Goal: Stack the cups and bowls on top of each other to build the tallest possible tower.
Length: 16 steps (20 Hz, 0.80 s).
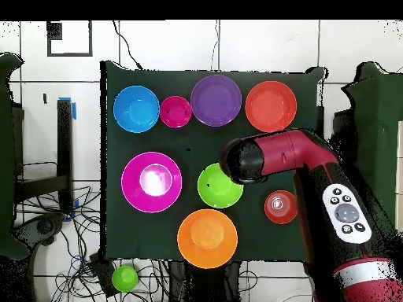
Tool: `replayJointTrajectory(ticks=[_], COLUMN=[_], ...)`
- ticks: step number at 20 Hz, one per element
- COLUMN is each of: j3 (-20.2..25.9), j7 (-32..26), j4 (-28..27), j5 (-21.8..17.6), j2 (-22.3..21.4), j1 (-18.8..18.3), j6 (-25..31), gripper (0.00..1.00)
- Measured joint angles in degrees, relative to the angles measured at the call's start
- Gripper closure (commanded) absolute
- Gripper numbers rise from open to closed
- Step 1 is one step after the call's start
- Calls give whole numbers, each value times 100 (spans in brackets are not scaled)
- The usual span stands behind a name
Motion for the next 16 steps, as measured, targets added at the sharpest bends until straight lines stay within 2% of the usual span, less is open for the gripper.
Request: replayJointTrajectory(ticks=[4, 8, 16], j3=[-2, -2, -2], j7=[0, 0, 0], j4=[-293, -558, -923], j5=[-2, -2, -2], j2=[63, 121, 188], j1=[34, 118, 251], j6=[574, 868, 931], gripper=[100, 100, 100])
